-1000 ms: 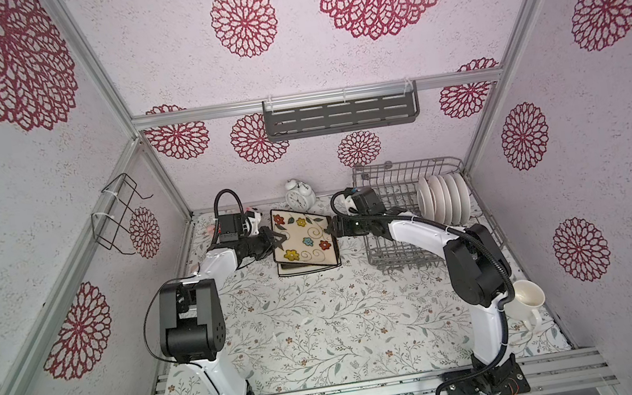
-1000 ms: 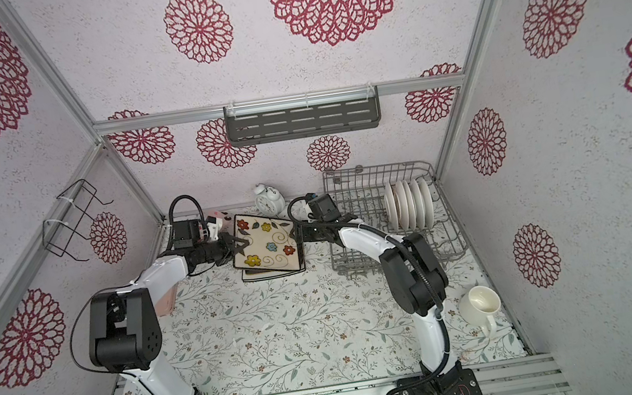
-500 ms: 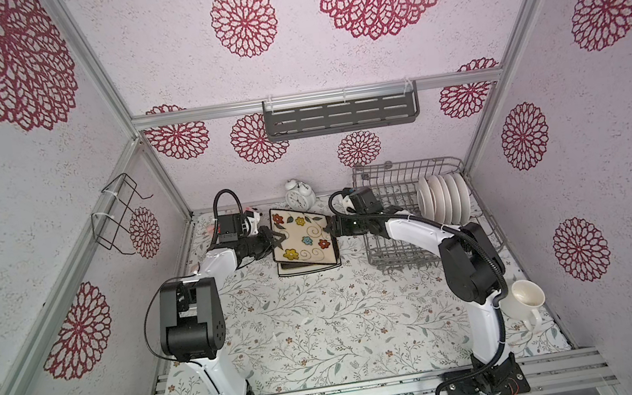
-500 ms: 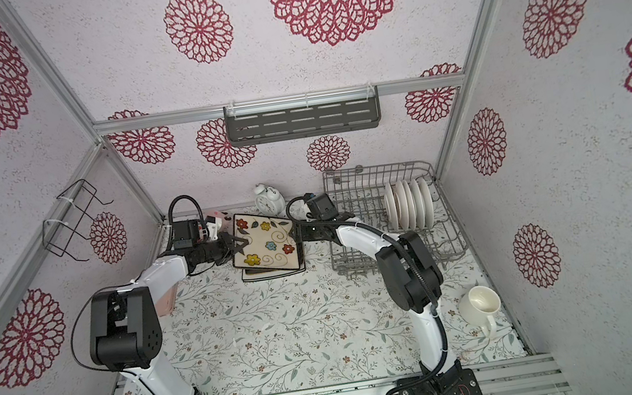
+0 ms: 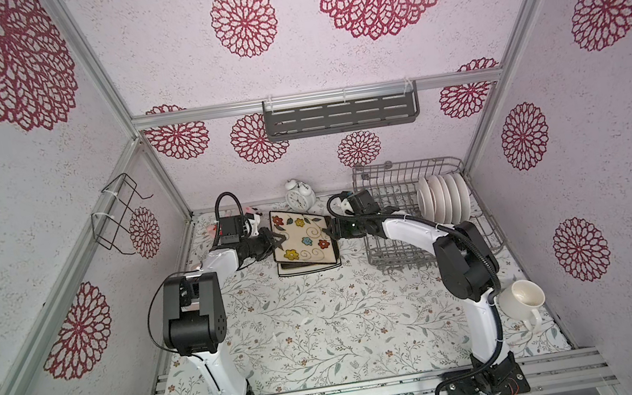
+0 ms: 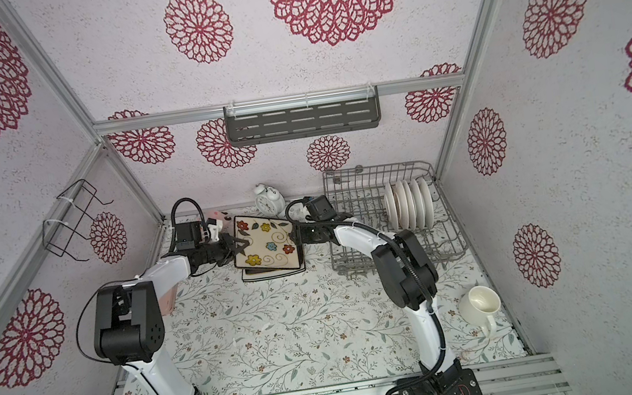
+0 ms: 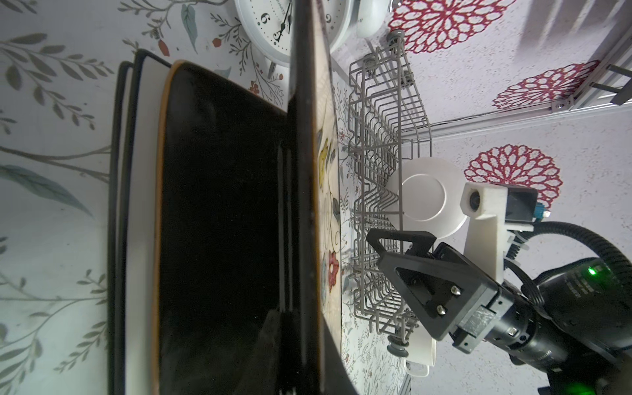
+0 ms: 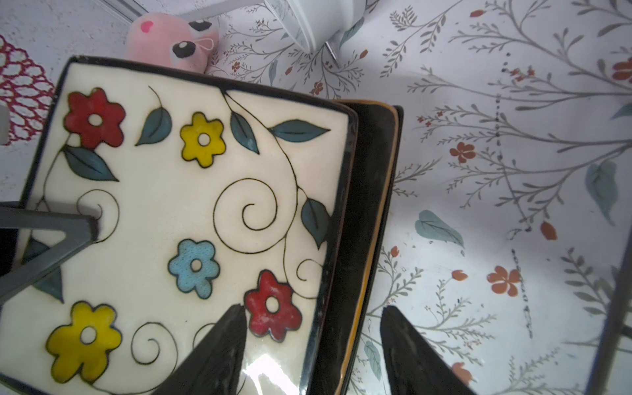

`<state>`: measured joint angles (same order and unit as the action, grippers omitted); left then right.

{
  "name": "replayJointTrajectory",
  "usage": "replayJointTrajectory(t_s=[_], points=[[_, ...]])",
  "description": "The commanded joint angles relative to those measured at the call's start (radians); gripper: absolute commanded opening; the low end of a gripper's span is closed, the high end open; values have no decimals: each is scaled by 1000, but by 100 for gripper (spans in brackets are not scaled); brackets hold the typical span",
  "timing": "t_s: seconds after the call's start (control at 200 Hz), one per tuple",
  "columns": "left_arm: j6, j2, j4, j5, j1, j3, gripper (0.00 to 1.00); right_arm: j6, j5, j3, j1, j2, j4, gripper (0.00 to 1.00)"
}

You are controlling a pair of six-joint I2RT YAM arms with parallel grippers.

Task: Unload the plates from the dish rack
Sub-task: 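Press the flower plate flat on the stack with both grippers and align it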

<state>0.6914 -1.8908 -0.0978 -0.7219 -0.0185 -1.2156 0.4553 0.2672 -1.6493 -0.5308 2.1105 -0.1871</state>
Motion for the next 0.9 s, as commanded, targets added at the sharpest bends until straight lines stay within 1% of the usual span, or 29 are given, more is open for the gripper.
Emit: replayJointTrajectory(t_s=[0.0,0.23,0.335,0.385,0.495,0.57,0.595,0.685,0.896], points=[[28,13,127,-76,6,-20,0,-20,16,-46,7,16,-11,65],[19,-16,99,-82,8,-37,0,-27,22,-73,7,45,-24,65],[-1,-35,60,-79,8,-53,0,-31,11,-82,7,57,-38,65],[-7,-43,45,-75,8,-58,6,-33,8,-81,7,62,-38,65],[-44,-63,-15,-56,9,-78,7,-34,9,-82,7,73,-32,64],[-55,-63,-39,-45,12,-86,9,-39,14,-78,6,78,-19,61],[-55,-102,-40,-47,14,-88,9,-41,15,-78,6,80,-18,60],[-57,-118,-47,-44,15,-99,10,-50,13,-84,7,84,-18,55],[-55,-145,-60,-39,15,-107,12,-50,22,-112,7,102,-21,55]])
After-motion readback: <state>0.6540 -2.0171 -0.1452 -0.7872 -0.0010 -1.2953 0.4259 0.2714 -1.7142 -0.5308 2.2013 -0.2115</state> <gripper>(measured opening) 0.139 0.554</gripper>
